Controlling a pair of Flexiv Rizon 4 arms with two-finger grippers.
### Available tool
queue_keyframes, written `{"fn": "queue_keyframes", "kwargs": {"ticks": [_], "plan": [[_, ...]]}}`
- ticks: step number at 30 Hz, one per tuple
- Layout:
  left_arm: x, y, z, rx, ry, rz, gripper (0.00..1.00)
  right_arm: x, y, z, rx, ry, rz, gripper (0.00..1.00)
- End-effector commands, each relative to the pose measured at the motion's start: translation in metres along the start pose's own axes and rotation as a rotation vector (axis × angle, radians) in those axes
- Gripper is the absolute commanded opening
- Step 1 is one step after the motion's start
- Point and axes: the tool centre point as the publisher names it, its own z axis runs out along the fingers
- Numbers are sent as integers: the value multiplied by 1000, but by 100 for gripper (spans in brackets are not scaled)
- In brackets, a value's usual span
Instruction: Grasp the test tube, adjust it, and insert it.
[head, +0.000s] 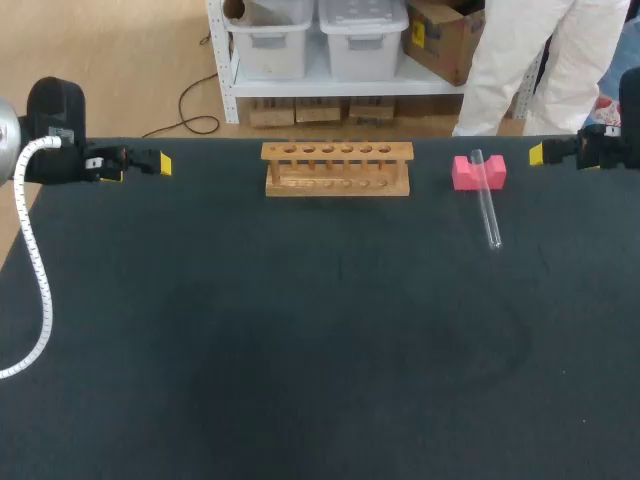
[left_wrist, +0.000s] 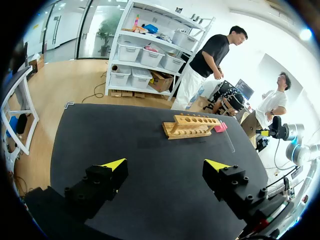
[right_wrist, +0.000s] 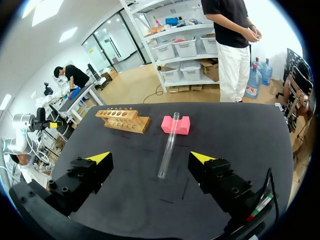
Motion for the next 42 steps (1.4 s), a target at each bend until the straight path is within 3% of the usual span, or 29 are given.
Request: {"fn": "queue_keyframes", "kwargs": {"ticks": [1,19,20,26,33,38,42], "plan": [[-1,-2,0,-8,5,-2,100,0,1,0,5,0,0,100],[-1,-2,0,-8,5,-2,100,0,1,0,5,0,0,100],[-4,0,-2,20,2,12,100,0,1,0,5,0,0,100],[-31,12,-10,131,-57,131,100,0,1,0,5,0,0,100],[-54,19,-10,341,-115,408,100,0,1,0,5,0,0,100],[-59,15,-5,493,-124,623,100,0,1,0,5,0,0,100],[-58,13,4,577,-131,688,100,0,1,0,5,0,0,100]]}}
